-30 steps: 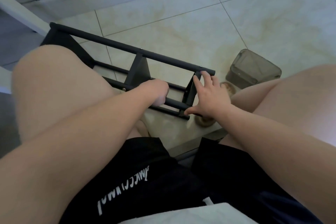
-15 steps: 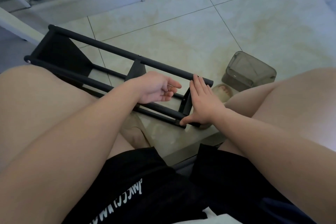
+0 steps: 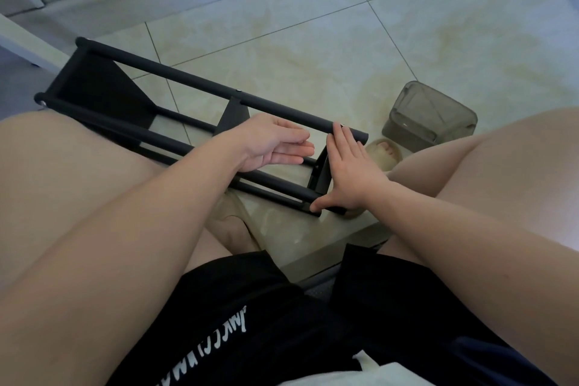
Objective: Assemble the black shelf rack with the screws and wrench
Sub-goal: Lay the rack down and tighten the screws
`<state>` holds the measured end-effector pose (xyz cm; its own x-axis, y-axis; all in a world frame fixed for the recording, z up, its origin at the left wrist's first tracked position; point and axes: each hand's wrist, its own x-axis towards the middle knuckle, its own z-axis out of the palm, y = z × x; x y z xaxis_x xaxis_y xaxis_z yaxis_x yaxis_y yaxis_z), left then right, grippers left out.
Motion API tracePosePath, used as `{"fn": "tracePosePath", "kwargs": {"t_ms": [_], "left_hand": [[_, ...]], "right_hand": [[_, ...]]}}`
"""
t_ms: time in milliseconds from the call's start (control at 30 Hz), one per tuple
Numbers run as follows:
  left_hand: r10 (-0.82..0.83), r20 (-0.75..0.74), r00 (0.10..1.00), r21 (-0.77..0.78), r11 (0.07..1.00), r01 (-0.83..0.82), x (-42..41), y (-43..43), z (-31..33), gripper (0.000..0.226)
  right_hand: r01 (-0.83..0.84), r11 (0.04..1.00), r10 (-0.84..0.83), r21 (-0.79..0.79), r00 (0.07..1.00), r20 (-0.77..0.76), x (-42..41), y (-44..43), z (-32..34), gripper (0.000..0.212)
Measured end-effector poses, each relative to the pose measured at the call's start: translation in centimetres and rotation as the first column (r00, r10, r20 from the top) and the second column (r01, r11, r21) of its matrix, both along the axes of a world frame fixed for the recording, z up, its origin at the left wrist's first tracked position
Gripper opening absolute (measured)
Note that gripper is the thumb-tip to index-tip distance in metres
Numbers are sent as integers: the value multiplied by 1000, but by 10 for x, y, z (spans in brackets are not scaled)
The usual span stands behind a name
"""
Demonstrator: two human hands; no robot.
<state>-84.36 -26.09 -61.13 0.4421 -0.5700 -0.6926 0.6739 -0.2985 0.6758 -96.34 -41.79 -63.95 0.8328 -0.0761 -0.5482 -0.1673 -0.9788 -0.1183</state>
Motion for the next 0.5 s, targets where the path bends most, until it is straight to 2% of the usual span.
{"fn": "tracePosePath", "kwargs": {"t_ms": [133,400,500], "left_hand": [[-52,53,997,77,996,48,0,0,-3,12],[-94,-34,995,67,993,96,0,1,-8,6],[-128,25,992,138,983,123,1,-2,-15,9]], "right_hand": [[0,1000,0,5,1000,-1,0,1,2,155],[-3,1000,3,19,1000,-2,0,1,3,154],[-13,1000,13,-2,1000,-1,0,0,1,154]]}}
